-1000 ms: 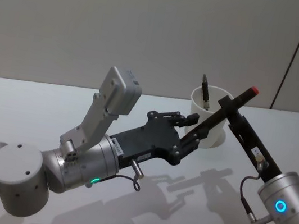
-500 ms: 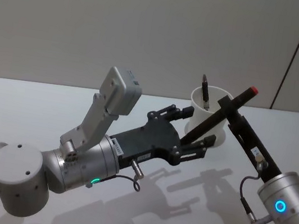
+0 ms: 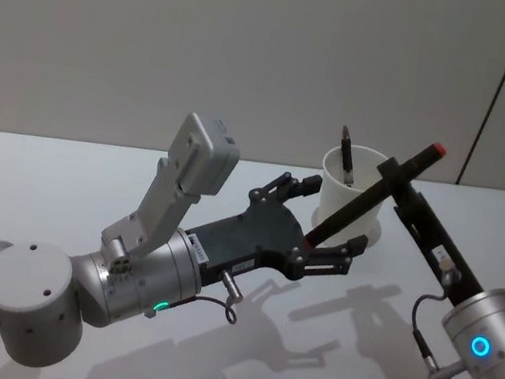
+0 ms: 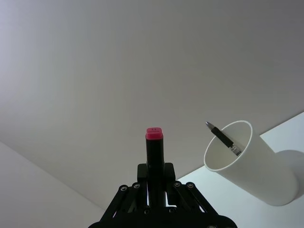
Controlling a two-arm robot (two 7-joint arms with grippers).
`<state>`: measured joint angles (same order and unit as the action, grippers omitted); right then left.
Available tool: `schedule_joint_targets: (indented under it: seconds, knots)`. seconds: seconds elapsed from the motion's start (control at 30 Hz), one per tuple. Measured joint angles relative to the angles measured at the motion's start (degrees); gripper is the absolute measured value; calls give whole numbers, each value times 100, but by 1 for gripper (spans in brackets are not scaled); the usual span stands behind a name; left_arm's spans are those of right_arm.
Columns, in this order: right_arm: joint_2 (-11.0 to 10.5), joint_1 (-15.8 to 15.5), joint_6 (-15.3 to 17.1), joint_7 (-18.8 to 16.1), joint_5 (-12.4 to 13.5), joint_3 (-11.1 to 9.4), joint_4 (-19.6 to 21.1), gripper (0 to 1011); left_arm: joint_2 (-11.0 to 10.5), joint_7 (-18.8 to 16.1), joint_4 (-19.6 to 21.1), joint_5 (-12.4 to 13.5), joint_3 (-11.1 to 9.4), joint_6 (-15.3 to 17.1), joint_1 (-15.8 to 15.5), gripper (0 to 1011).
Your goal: Place the pen into the pen holder.
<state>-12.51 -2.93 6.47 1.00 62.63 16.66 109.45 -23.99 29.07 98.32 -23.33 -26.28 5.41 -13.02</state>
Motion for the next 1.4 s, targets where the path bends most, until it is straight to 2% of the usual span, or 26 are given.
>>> schedule_joint_targets:
  seconds: [0.43,0.7,1.4]
  knots:
    - [-70,50,-347,25,112,-140,-82,211,0,0,0,-1,0,0,0,1000]
    - [-84,184,-512,-10,121,-228,-242,211,0,0,0,-1,0,0,0,1001]
    - [91,1048,-714,-401,-247,-380,-1206,211,0,0,0,-1,0,0,0,1001]
